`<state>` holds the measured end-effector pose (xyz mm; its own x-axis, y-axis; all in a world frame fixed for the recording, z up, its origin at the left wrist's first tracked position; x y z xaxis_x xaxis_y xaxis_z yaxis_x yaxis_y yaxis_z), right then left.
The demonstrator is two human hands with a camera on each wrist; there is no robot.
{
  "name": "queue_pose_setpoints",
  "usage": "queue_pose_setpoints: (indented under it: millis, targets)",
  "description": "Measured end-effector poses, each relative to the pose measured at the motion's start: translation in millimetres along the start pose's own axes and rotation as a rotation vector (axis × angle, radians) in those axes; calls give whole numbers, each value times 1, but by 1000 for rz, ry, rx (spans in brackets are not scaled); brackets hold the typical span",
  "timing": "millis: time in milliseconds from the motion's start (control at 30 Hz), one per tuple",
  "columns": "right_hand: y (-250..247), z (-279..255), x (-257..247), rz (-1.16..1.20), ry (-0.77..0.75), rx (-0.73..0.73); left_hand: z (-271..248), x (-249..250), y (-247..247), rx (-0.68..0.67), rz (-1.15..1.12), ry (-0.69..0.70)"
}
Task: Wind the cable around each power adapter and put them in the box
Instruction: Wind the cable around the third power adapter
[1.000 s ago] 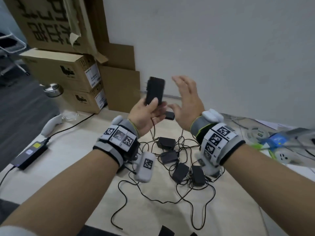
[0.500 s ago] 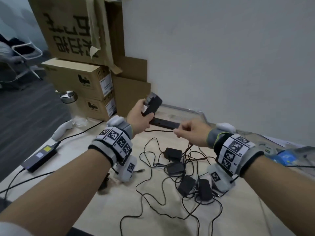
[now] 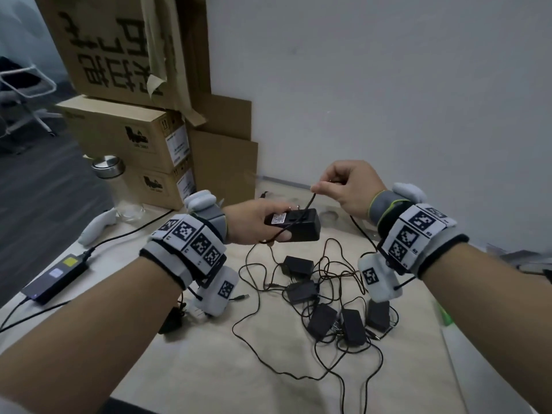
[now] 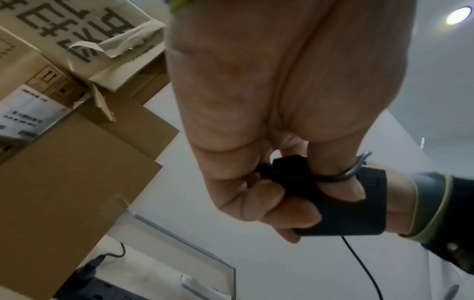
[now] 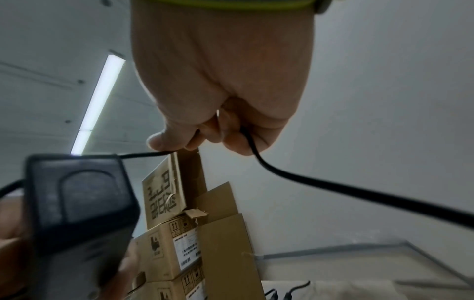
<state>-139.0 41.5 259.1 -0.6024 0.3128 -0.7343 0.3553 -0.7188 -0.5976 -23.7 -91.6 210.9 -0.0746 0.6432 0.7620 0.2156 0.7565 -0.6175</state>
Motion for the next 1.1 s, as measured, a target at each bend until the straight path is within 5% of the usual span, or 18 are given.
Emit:
queue_pose_setpoints:
  millis: [267, 567, 833, 1100]
  targets:
    - [3, 0, -13, 111, -42, 5, -4, -1, 13, -102, 211, -129]
    - [19, -17, 29, 49, 118, 1, -7, 2, 16, -80, -500, -38]
    - [59, -36, 29, -7, 158, -140, -1, -11, 19, 44, -1142, -120]
    - [67, -35, 34, -8, 173, -124, 0, -17, 16, 103, -1165, -118]
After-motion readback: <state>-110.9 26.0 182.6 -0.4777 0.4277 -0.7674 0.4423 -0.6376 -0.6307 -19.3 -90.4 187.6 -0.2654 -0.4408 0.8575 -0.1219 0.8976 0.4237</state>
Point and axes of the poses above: each hand's wrist, its own z-axis towards the middle knuckle, its own y-axis out of the palm, x = y × z, the point moved 6 cm from there along z, towards the middle knuckle, and after that the axes turned 6 degrees about -y, right-handed, at the moved point
